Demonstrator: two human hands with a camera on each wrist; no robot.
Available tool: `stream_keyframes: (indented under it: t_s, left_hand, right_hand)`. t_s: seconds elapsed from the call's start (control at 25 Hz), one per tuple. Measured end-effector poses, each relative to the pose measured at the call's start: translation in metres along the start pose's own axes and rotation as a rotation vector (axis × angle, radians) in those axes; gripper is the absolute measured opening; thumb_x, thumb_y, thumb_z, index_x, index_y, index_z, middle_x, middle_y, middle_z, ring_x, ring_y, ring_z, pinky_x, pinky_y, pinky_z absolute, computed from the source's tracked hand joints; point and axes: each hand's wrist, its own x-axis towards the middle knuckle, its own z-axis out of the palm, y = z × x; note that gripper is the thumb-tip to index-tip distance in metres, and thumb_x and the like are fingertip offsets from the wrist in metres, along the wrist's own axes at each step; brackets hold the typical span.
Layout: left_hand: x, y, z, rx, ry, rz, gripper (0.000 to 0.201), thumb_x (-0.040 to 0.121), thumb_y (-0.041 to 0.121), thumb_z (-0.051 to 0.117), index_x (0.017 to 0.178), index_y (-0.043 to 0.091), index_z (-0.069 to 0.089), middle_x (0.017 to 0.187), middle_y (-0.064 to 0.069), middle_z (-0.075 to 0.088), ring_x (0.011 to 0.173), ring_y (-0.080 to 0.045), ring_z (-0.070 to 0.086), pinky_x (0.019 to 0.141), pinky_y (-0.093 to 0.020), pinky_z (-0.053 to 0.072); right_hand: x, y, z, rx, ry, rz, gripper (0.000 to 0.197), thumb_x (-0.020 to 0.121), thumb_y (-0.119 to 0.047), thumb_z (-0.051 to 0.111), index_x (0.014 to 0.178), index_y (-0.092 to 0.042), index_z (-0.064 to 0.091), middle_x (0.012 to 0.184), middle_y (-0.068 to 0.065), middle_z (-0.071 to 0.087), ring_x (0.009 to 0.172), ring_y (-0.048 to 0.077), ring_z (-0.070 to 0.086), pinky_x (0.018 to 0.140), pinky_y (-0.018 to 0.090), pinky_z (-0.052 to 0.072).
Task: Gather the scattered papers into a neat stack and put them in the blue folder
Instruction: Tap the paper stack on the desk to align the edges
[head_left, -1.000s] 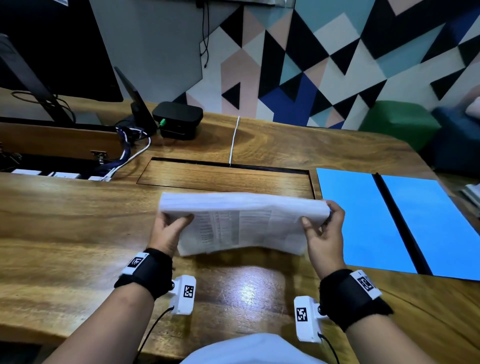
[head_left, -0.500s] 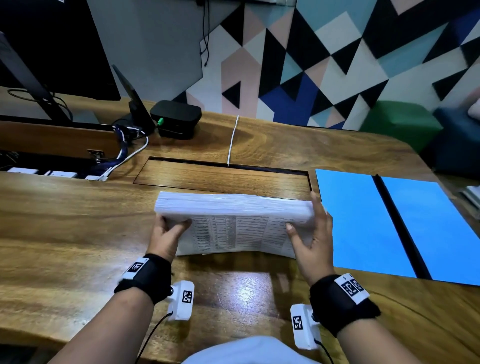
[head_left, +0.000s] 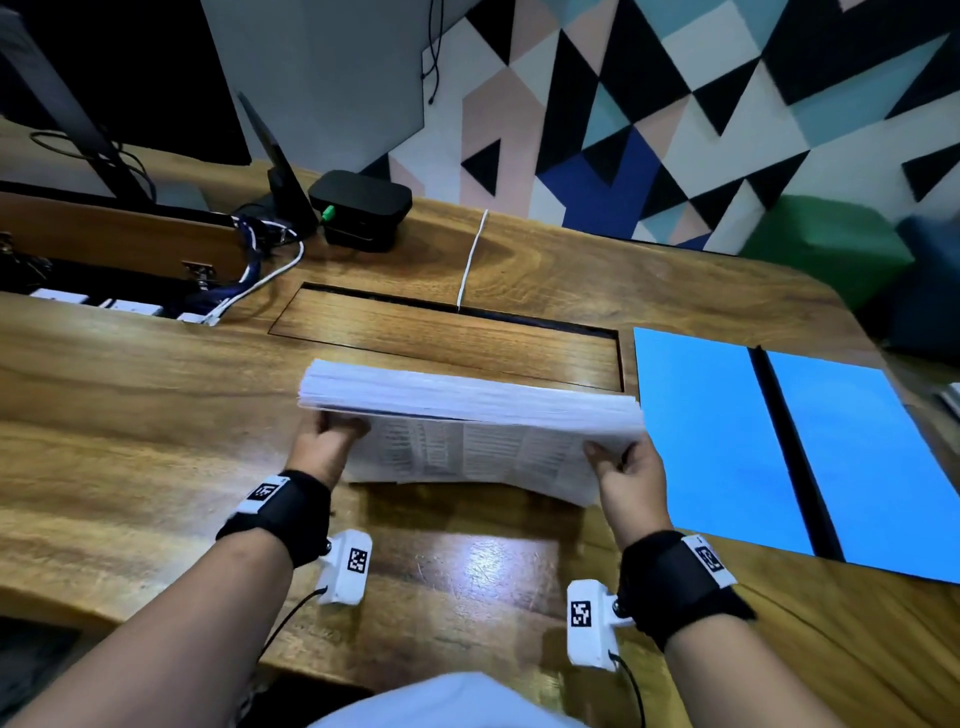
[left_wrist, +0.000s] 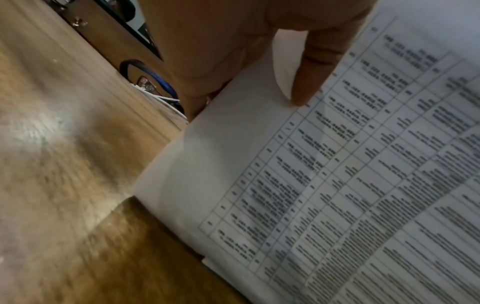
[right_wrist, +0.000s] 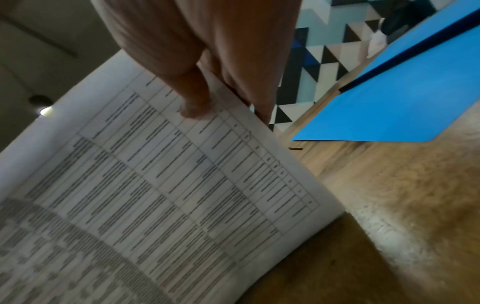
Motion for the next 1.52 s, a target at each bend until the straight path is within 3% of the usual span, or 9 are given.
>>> stream_keyframes:
  t_s: [0.24, 0.4, 0.64, 0.72, 0.92, 1.08, 1.24, 1.36, 1.52]
  left_hand:
    - [0.012, 0.01, -0.015, -0.028, -0.031, 0.033, 0.04, 0.083, -0.007, 0.061, 0.12, 0.007, 0.055, 0.113, -0.01, 0.059, 0.103, -0.019, 0.052, 0.084, -0.026, 0.041]
    - [0.021, 0.005, -0.025, 0.061, -0.09, -0.043, 0.041, 0.08, -0.003, 0.068, 0.118, 0.005, 0.055, 0.117, -0.016, 0.062, 0.107, -0.026, 0.059, 0.091, -0.031, 0.043]
    - [0.029, 0.01, -0.021, 0.029, -0.181, -0.035, 0.048, 0.081, -0.008, 0.064, 0.126, 0.001, 0.049, 0.117, -0.012, 0.059, 0.109, -0.022, 0.055, 0.101, -0.036, 0.042]
    - [0.034, 0.006, -0.019, 0.028, -0.199, -0.035, 0.051, 0.081, -0.007, 0.064, 0.128, 0.0, 0.047, 0.117, -0.011, 0.058, 0.109, -0.022, 0.055, 0.101, -0.037, 0.042]
    - [0.047, 0.008, -0.022, 0.048, -0.202, 0.042, 0.043, 0.084, -0.005, 0.063, 0.121, 0.005, 0.044, 0.111, -0.007, 0.057, 0.104, -0.019, 0.054, 0.094, -0.024, 0.046]
    - [0.049, 0.005, -0.031, 0.032, 0.043, 0.079, 0.044, 0.087, 0.006, 0.064, 0.125, 0.004, 0.041, 0.116, -0.012, 0.051, 0.111, -0.025, 0.053, 0.088, -0.024, 0.04]
    - [0.004, 0.005, -0.016, -0.121, -0.267, 0.002, 0.015, 0.092, 0.012, 0.056, 0.104, 0.022, 0.058, 0.109, -0.009, 0.064, 0.091, -0.029, 0.065, 0.068, -0.029, 0.055]
    - [-0.022, 0.026, 0.011, -0.144, -0.418, 0.077, 0.02, 0.091, 0.016, 0.058, 0.106, 0.03, 0.061, 0.113, -0.008, 0.066, 0.092, -0.027, 0.065, 0.072, -0.034, 0.058]
    - [-0.043, 0.046, 0.044, -0.04, -0.512, 0.222, 0.027, 0.086, 0.012, 0.066, 0.104, 0.032, 0.065, 0.107, -0.005, 0.066, 0.093, -0.022, 0.061, 0.076, -0.039, 0.055]
  right_hand:
    - [-0.004, -0.001, 0.013, 0.051, 0.06, -0.035, 0.025, 0.084, 0.002, 0.064, 0.1, -0.016, 0.056, 0.094, -0.007, 0.063, 0.076, -0.016, 0.059, 0.073, 0.003, 0.046]
    - [-0.005, -0.023, 0.019, -0.037, 0.022, -0.011, 0.033, 0.073, -0.002, 0.076, 0.098, -0.015, 0.059, 0.089, -0.004, 0.064, 0.079, 0.005, 0.06, 0.065, 0.002, 0.048]
    - [0.004, -0.102, 0.027, -1.448, -0.377, -0.309, 0.02, 0.076, -0.038, 0.068, 0.092, -0.028, 0.06, 0.09, 0.004, 0.066, 0.094, 0.027, 0.062, 0.066, 0.029, 0.038]
    - [0.004, -0.104, 0.06, -1.524, -0.45, -0.44, 0.022, 0.083, -0.037, 0.06, 0.101, -0.025, 0.055, 0.096, 0.005, 0.067, 0.097, 0.029, 0.062, 0.066, 0.029, 0.035]
    - [0.016, -0.094, 0.099, -1.357, -0.454, -0.413, 0.016, 0.083, -0.013, 0.051, 0.092, -0.025, 0.054, 0.081, 0.001, 0.061, 0.088, 0.03, 0.063, 0.066, 0.032, 0.046]
    - [0.024, -0.078, 0.049, -0.706, -0.175, -0.193, 0.027, 0.081, -0.005, 0.065, 0.105, -0.015, 0.067, 0.089, 0.008, 0.07, 0.085, 0.024, 0.065, 0.076, 0.032, 0.049]
    - [-0.001, -0.039, -0.003, -0.053, -0.106, 0.079, 0.027, 0.085, 0.002, 0.063, 0.11, -0.008, 0.065, 0.095, 0.008, 0.073, 0.086, 0.026, 0.069, 0.088, 0.047, 0.055]
    - [-0.02, -0.008, -0.022, 0.161, -0.137, 0.199, 0.036, 0.086, 0.002, 0.06, 0.121, -0.001, 0.057, 0.091, -0.002, 0.076, 0.082, 0.013, 0.073, 0.072, 0.028, 0.061]
    - [-0.022, 0.015, -0.039, 0.268, -0.204, 0.287, 0.1, 0.034, -0.041, 0.094, 0.118, 0.0, 0.059, 0.107, 0.013, 0.073, 0.103, 0.03, 0.068, 0.084, 0.038, 0.057]
